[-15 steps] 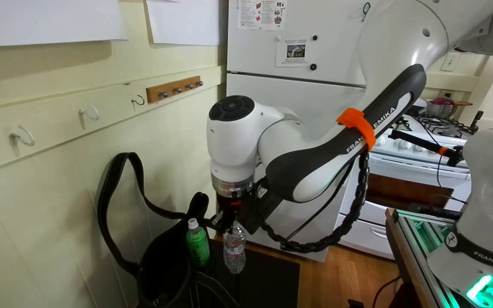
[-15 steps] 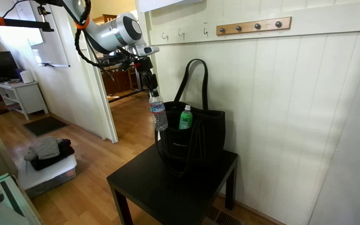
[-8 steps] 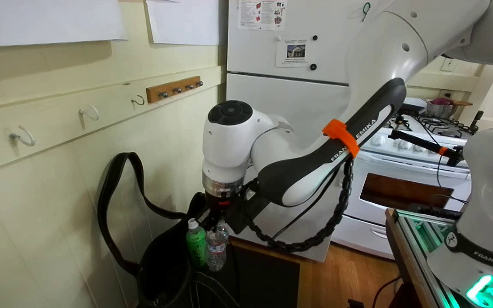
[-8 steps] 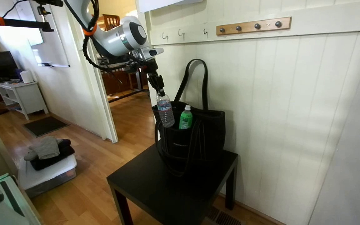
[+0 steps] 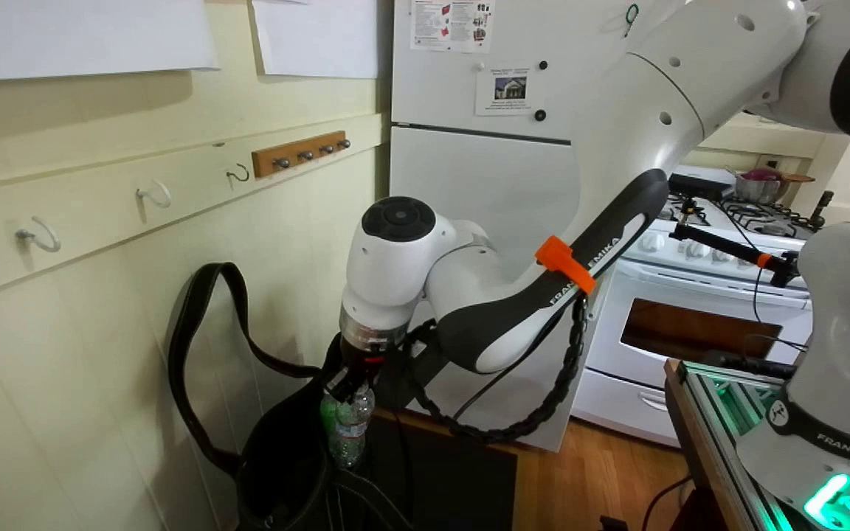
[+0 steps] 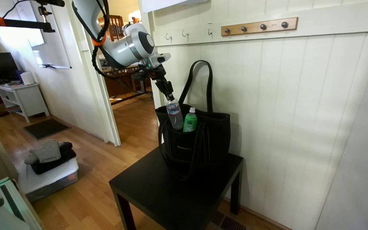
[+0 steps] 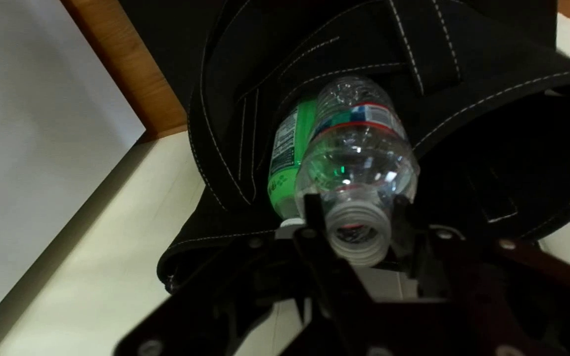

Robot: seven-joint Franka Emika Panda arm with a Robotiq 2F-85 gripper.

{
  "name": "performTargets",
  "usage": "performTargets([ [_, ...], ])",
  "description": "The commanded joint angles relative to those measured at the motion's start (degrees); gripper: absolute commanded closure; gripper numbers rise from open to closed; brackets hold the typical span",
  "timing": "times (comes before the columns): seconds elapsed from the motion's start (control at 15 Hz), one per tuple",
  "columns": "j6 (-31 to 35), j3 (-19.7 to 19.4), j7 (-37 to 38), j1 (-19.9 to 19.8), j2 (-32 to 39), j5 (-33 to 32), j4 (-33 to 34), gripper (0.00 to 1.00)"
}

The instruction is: Put the bottle in the bag

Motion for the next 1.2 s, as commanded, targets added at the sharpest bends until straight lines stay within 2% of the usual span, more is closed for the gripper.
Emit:
performTargets([
  [0.0,3.41,-2.13,1.70,1.88,3.28,-1.70,2.15,0.88],
  [0.4,4.65,-3.15,0.09,2.88,6.14,-0.19,3.69,0.88],
  [1.13,1.46,1.42,-12.90,-1.99,11.26,10.40,7.17,0.88],
])
